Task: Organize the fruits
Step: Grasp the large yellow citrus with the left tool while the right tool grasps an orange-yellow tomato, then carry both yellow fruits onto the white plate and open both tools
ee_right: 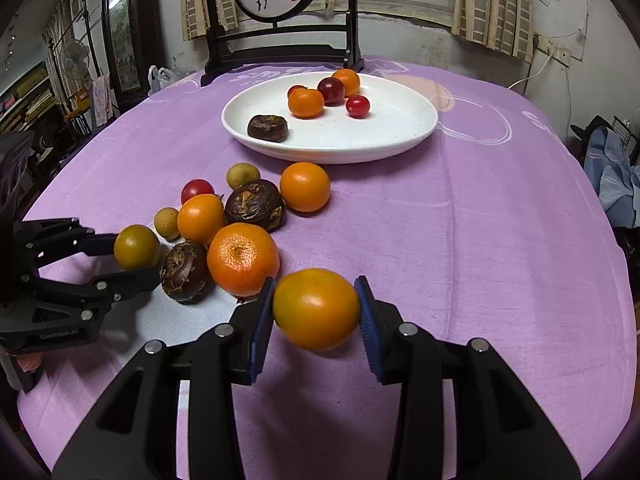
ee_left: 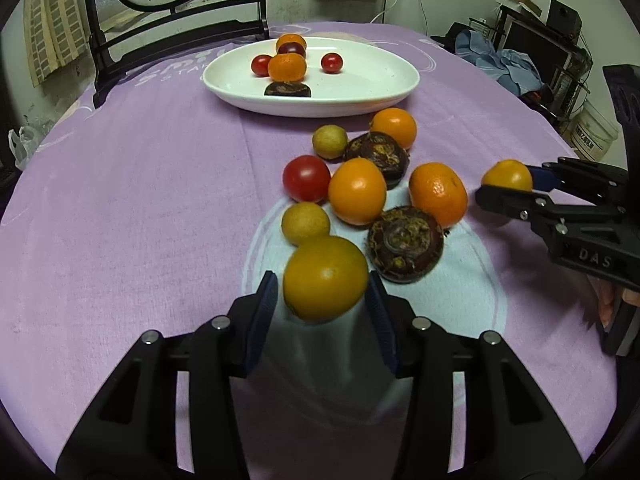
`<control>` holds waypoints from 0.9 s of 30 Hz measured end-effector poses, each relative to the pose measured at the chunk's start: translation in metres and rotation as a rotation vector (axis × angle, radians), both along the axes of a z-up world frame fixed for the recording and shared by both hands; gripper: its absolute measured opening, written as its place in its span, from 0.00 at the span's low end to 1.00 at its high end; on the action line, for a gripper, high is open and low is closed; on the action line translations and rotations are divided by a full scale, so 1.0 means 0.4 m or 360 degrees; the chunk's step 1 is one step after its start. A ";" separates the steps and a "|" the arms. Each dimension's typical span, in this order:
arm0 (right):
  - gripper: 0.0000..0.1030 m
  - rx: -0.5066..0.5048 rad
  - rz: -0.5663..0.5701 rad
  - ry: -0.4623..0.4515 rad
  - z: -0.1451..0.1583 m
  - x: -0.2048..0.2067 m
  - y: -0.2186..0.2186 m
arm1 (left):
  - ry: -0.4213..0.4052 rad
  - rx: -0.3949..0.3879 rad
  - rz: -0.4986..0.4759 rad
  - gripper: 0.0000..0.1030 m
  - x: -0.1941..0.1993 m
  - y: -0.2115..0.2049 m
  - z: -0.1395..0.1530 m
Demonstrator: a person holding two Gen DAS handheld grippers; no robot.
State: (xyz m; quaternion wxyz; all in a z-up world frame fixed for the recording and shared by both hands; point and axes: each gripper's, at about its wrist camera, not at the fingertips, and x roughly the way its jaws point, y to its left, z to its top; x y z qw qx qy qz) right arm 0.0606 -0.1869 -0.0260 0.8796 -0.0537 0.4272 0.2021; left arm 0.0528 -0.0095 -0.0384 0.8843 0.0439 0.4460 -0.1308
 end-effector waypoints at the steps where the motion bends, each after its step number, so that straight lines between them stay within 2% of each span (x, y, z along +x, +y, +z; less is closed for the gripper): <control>1: 0.39 -0.0001 0.0002 0.0001 -0.001 0.001 0.000 | -0.0012 0.0008 0.0003 0.43 0.003 -0.003 -0.001; 2: 0.39 -0.0001 0.0003 0.0003 -0.001 0.001 0.001 | -0.0020 0.0012 0.0000 0.38 0.004 -0.004 -0.001; 6: 0.39 0.0006 -0.0003 0.0001 0.000 0.000 -0.002 | -0.0045 0.0043 -0.0006 0.38 0.001 -0.012 0.000; 9: 0.39 0.0051 -0.0022 -0.0035 0.012 -0.001 -0.014 | -0.0045 0.0018 0.0037 0.37 -0.001 -0.002 0.012; 13: 0.39 0.0154 -0.0093 -0.0087 0.042 0.003 -0.034 | -0.0109 -0.0077 0.0071 0.37 -0.007 0.012 0.074; 17: 0.39 0.0265 -0.0093 -0.0185 0.098 -0.002 -0.027 | -0.0185 -0.0111 0.0079 0.37 0.018 0.006 0.147; 21: 0.39 0.0215 -0.0069 -0.0337 0.163 0.039 0.012 | -0.0247 -0.0133 0.0170 0.38 0.104 -0.001 0.204; 24: 0.39 0.0143 -0.0043 -0.0296 0.168 0.116 0.035 | -0.0208 -0.0176 0.0247 0.38 0.200 0.000 0.205; 26: 0.39 0.0109 0.0010 -0.0162 0.150 0.146 0.029 | -0.0181 -0.0199 0.0307 0.37 0.234 0.010 0.197; 27: 0.40 0.0066 0.0046 -0.0149 0.144 0.138 0.023 | -0.0181 -0.0233 0.0294 0.37 0.236 0.013 0.195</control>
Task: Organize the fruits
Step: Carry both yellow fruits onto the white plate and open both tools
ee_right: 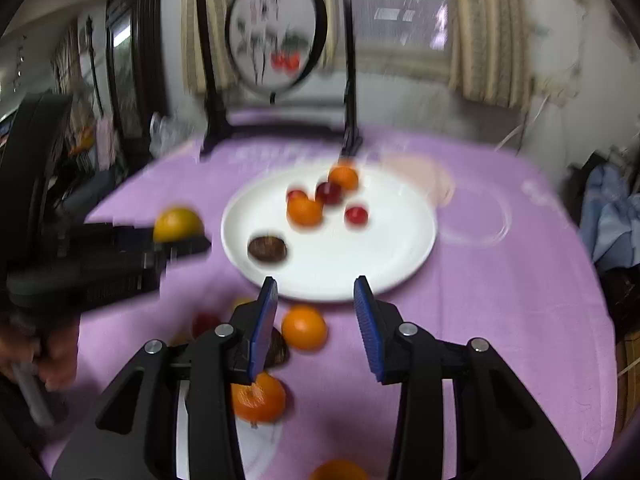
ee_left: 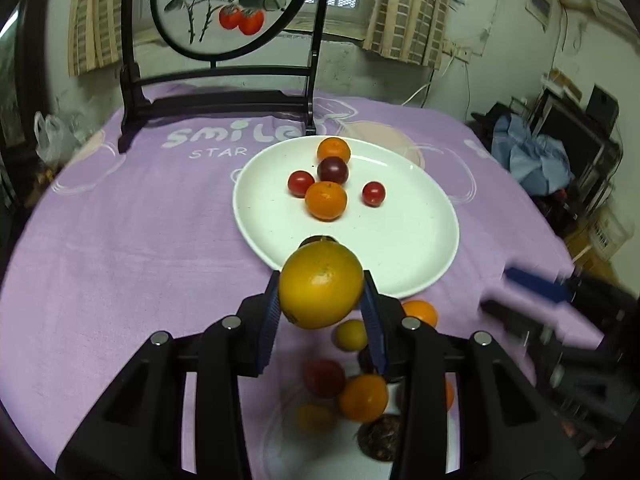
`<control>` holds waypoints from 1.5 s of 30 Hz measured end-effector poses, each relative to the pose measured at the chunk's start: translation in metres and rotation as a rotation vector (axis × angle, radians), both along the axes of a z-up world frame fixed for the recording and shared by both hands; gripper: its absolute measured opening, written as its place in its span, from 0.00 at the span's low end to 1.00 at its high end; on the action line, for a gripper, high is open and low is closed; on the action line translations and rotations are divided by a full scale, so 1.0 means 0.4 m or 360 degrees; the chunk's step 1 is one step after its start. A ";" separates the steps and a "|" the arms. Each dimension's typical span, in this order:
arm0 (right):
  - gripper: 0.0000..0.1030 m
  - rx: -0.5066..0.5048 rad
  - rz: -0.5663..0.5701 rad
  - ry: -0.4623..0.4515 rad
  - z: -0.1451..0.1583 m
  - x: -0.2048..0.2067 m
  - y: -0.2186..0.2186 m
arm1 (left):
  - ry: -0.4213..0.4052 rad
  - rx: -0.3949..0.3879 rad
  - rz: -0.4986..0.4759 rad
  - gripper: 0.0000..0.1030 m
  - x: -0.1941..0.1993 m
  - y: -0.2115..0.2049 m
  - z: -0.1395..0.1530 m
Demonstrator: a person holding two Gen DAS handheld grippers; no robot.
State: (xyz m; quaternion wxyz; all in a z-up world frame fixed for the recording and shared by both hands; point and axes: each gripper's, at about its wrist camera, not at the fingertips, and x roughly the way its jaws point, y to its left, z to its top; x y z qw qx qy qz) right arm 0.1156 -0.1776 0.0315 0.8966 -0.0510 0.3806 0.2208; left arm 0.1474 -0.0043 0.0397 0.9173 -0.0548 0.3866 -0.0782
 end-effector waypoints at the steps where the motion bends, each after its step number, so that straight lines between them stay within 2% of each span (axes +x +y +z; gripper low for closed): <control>1: 0.44 -0.0103 -0.0010 -0.0047 -0.009 -0.021 -0.014 | -0.0012 0.0000 -0.0016 0.37 -0.004 0.000 -0.004; 2: 0.47 -0.0177 -0.0036 -0.0036 -0.022 -0.035 -0.028 | -0.0023 0.0025 -0.0023 0.37 -0.011 -0.002 -0.007; 3: 0.47 -0.0186 -0.0051 0.0042 -0.042 -0.051 -0.056 | -0.0029 0.0061 -0.0034 0.37 -0.018 -0.007 -0.013; 5: 0.47 -0.0080 0.0014 0.0163 -0.066 -0.095 -0.101 | -0.0011 0.0079 -0.0056 0.37 -0.027 -0.010 -0.024; 6: 0.48 -0.0115 0.0048 0.0186 -0.079 -0.129 -0.113 | 0.0005 0.0072 -0.0065 0.37 -0.031 -0.010 -0.028; 8: 0.49 -0.0205 0.0067 0.0206 -0.110 -0.179 -0.120 | 0.0018 0.0079 -0.0084 0.37 -0.041 -0.016 -0.035; 13: 0.51 -0.0143 0.0067 0.0206 -0.128 -0.197 -0.119 | 0.0020 0.0094 -0.0114 0.37 -0.063 -0.038 -0.039; 16: 0.51 -0.0136 0.0118 0.0268 -0.149 -0.192 -0.091 | 0.0022 0.0104 -0.0123 0.37 -0.085 -0.044 -0.040; 17: 0.51 -0.0133 0.0131 0.0283 -0.155 -0.193 -0.083 | 0.0022 0.0108 -0.0125 0.38 -0.090 -0.045 -0.041; 19: 0.36 -0.0128 0.0149 0.0310 -0.164 -0.199 -0.070 | 0.0030 0.0118 -0.0131 0.37 -0.101 -0.045 -0.046; 24: 0.36 -0.0096 0.0102 0.0262 -0.157 -0.193 -0.062 | 0.0047 0.0141 -0.0157 0.38 -0.110 -0.050 -0.056; 26: 0.36 -0.0074 0.0084 0.0233 -0.133 -0.172 -0.069 | 0.0046 0.0147 -0.0163 0.38 -0.105 -0.049 -0.055; 29: 0.36 -0.0095 0.0028 0.0112 -0.083 -0.119 -0.065 | 0.0039 0.0168 -0.0145 0.38 -0.078 -0.048 -0.046; 34: 0.36 -0.0069 -0.0020 -0.0067 -0.023 0.022 -0.008 | 0.0055 0.0168 -0.0082 0.37 0.020 -0.042 -0.037; 38: 0.36 -0.0074 -0.0057 -0.0035 -0.055 0.139 0.040 | 0.0070 0.0196 -0.0020 0.38 0.107 -0.037 -0.042; 41: 0.36 -0.0084 -0.0093 0.0068 -0.097 0.209 0.058 | 0.0119 0.0206 0.0024 0.38 0.169 -0.025 -0.057; 43: 0.40 -0.0061 -0.0135 0.0090 -0.106 0.223 0.056 | 0.0152 0.0189 0.0052 0.39 0.193 -0.015 -0.068; 45: 0.48 -0.0038 -0.0147 0.0061 -0.095 0.211 0.048 | 0.0135 0.0163 0.0067 0.46 0.195 -0.006 -0.066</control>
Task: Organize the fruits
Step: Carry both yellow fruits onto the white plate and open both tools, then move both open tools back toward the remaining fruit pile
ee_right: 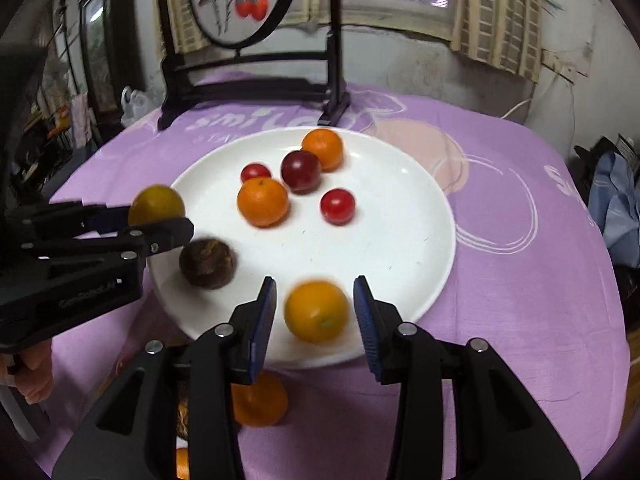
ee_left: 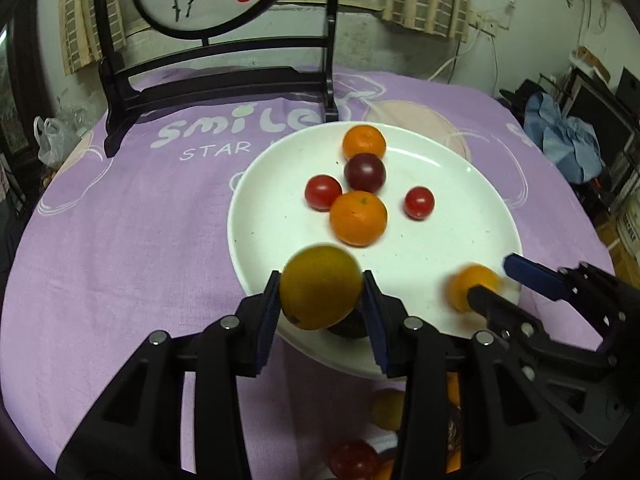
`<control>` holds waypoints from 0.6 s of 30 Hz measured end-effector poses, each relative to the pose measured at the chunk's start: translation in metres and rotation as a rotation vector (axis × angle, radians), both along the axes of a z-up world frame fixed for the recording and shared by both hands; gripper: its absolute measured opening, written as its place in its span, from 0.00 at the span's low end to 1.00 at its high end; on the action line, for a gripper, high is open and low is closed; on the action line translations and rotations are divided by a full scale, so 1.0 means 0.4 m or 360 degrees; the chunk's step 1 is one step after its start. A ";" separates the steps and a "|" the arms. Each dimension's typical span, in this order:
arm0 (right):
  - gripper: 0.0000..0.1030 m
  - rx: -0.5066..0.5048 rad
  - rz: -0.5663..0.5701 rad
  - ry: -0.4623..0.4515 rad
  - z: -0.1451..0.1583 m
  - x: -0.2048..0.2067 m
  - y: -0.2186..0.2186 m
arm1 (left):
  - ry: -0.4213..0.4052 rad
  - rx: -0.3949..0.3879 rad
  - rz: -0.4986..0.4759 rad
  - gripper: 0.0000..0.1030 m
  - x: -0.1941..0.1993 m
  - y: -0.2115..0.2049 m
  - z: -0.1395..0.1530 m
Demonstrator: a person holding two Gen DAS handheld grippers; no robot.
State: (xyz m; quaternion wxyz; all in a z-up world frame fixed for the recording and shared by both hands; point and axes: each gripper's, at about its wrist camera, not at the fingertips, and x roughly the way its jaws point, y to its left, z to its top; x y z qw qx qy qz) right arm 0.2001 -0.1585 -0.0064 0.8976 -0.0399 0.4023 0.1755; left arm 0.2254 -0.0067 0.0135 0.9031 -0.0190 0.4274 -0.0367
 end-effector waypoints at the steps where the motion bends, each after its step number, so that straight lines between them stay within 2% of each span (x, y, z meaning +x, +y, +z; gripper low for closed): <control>1: 0.49 0.0002 0.0000 -0.0029 0.007 -0.013 -0.004 | -0.0027 -0.0003 0.0001 0.56 -0.005 0.002 0.005; 2: 0.49 -0.0001 0.0006 -0.0039 0.011 -0.024 -0.007 | -0.0066 0.0015 0.0008 0.62 -0.014 0.002 0.012; 4: 0.49 0.0021 0.0004 -0.0037 0.018 -0.044 -0.018 | -0.0094 0.0032 0.0014 0.62 -0.031 0.002 0.020; 6: 0.49 0.0077 0.0001 -0.0020 0.022 -0.068 -0.033 | -0.0092 -0.0004 -0.0001 0.65 -0.054 0.004 0.025; 7: 0.50 0.0096 0.0005 -0.0013 0.022 -0.076 -0.038 | -0.0091 -0.0014 0.0000 0.71 -0.067 0.005 0.026; 8: 0.53 0.0110 0.0009 -0.0008 0.022 -0.090 -0.042 | -0.0098 -0.0014 0.0000 0.72 -0.085 0.005 0.027; 9: 0.59 0.0110 0.0009 -0.0014 0.024 -0.104 -0.045 | -0.0106 0.0000 -0.0009 0.72 -0.104 0.002 0.029; 14: 0.59 0.0080 0.0065 -0.0038 0.026 -0.188 -0.058 | -0.0146 0.0031 -0.0059 0.73 -0.195 -0.007 0.030; 18: 0.59 0.0075 0.0097 -0.0004 0.014 -0.250 -0.067 | -0.0111 -0.0009 -0.0065 0.74 -0.254 0.002 0.015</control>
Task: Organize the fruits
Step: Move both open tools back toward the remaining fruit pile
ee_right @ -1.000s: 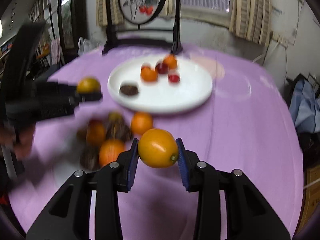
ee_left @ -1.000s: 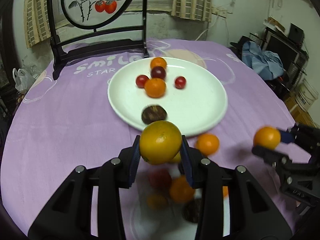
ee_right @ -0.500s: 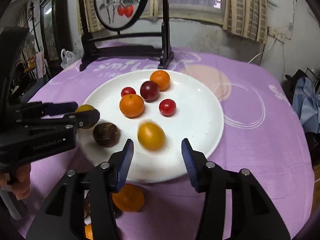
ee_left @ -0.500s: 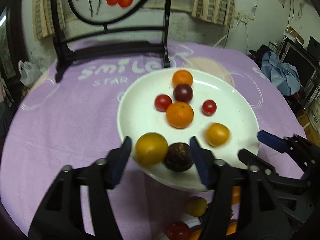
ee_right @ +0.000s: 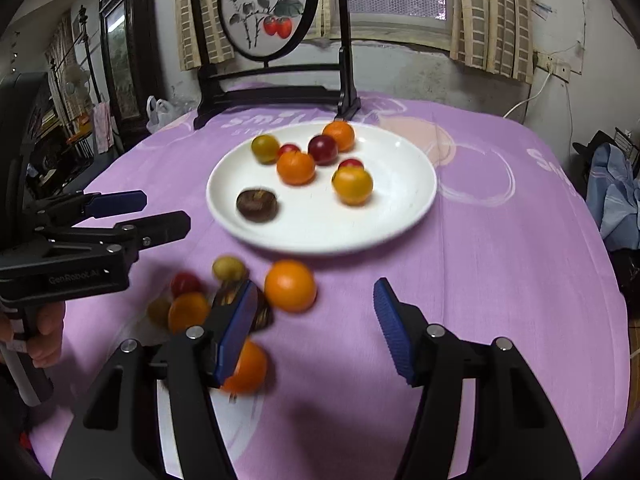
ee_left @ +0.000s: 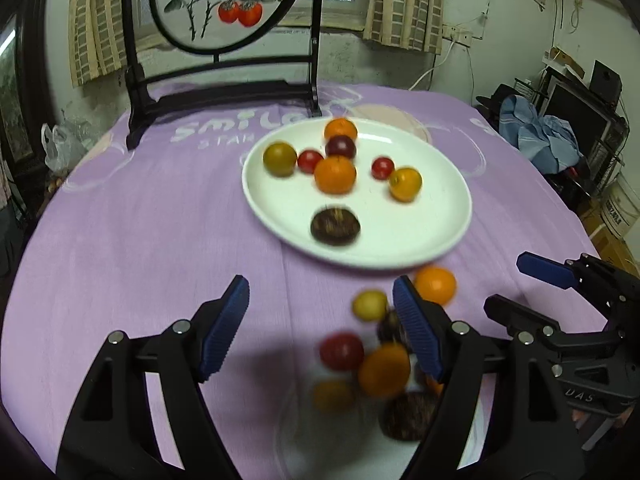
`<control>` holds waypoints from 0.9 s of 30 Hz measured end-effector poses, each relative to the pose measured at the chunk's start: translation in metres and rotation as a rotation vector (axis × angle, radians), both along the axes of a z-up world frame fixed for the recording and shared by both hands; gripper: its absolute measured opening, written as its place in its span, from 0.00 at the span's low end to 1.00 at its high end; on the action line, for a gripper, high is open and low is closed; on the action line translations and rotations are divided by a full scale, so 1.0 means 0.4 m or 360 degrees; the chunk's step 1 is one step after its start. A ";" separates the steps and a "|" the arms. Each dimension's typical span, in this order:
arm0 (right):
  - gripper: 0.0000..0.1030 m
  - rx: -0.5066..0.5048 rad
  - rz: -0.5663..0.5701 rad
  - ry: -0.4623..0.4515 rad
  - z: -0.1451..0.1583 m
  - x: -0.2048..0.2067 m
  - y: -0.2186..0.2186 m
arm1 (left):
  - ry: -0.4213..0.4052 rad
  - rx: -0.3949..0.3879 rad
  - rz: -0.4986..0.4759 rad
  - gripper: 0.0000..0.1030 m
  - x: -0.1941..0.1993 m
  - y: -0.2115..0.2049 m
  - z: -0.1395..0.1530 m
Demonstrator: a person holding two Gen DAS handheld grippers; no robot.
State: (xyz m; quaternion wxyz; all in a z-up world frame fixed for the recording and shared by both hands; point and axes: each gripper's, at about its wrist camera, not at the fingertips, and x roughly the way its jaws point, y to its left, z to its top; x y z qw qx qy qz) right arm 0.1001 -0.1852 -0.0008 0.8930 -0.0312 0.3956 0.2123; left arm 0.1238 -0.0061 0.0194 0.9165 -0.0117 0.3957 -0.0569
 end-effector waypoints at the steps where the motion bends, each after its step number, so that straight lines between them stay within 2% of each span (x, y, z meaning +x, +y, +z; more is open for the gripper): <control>1: 0.59 0.0000 0.0011 0.0003 -0.003 -0.012 0.001 | 0.0010 -0.0011 0.0006 0.74 -0.011 0.003 -0.006; 3: 0.59 -0.0028 0.0041 0.0013 -0.012 -0.043 0.009 | 0.0023 -0.0031 0.0009 0.74 -0.035 0.011 -0.019; 5: 0.59 -0.0056 0.0075 0.0017 -0.018 -0.067 0.018 | 0.0026 -0.0029 0.0031 0.84 -0.056 0.019 -0.033; 12: 0.59 -0.0197 0.0155 0.0061 -0.060 -0.131 0.054 | -0.0017 -0.0045 0.0024 0.84 -0.096 0.041 -0.059; 19: 0.59 -0.0279 0.0156 0.0089 -0.092 -0.119 0.084 | 0.0033 -0.0080 0.0023 0.84 -0.090 0.054 -0.073; 23: 0.59 -0.0282 0.0161 0.0111 -0.098 -0.094 0.099 | 0.0077 -0.0047 0.0042 0.84 -0.082 0.052 -0.090; 27: 0.59 -0.0284 0.0175 0.0130 -0.103 -0.061 0.125 | 0.0086 -0.0127 0.0047 0.84 -0.083 0.074 -0.083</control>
